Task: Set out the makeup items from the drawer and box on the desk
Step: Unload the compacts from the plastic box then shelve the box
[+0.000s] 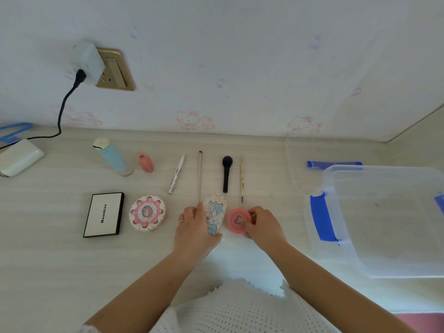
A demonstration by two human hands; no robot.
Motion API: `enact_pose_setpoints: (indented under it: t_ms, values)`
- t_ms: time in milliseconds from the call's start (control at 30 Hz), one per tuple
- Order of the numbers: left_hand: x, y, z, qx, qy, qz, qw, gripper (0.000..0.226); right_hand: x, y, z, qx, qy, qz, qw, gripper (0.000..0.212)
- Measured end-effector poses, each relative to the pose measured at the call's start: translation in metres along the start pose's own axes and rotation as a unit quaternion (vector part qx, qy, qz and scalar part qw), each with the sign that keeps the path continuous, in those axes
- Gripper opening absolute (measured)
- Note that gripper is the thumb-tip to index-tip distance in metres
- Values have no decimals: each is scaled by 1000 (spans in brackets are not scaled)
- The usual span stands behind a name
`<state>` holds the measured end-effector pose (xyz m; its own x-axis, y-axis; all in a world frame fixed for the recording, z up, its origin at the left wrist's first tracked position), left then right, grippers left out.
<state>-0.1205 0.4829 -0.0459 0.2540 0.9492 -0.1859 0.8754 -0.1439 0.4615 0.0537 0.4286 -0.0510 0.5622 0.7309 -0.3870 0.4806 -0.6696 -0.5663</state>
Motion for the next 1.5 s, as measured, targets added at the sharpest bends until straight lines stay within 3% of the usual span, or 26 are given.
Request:
enact_pose_setpoints:
  t_ms: [300,400,567,667,800,1000,1267,1367,1500]
  values:
    - [1,-1,-2,12,3,-24,1000,92,4,8,-3,-27,19,0,999,20]
    - [-1,0,-6,9,17,-17,1000,92,0,6,-10,-25,37,-5,999,32]
    - [4,24,-45,-147,102,58,982,53,-23,-31,-50,165,128,-62,976,33]
    - [10,54,-75,-252,103,48,961,33,-39,-52,-82,278,142,-101,945,23]
    - [8,101,-105,-361,95,45,926,19,-52,-54,-129,344,159,-127,917,20]
    - [10,159,-99,-435,62,36,897,15,-40,-25,-206,336,202,-141,909,20]
    - [39,228,-59,-410,43,-15,911,13,24,46,-317,284,258,-134,914,20]
    - [58,247,-40,-399,7,-50,916,9,60,78,-348,237,250,-107,933,20]
    - [84,259,-16,-345,-36,-88,934,6,115,115,-365,176,178,-48,967,34]
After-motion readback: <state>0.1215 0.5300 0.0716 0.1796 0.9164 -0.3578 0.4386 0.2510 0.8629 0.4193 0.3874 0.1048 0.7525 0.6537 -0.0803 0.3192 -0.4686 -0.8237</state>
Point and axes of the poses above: each hand's wrist, its own x-axis towards the middle knuckle, its own z-axis out of the palm, y = z × x, the point moved 4 cm from there along x, towards the middle knuckle, and after that the axes turned 12 degrees about y, right-handed, at the moved point
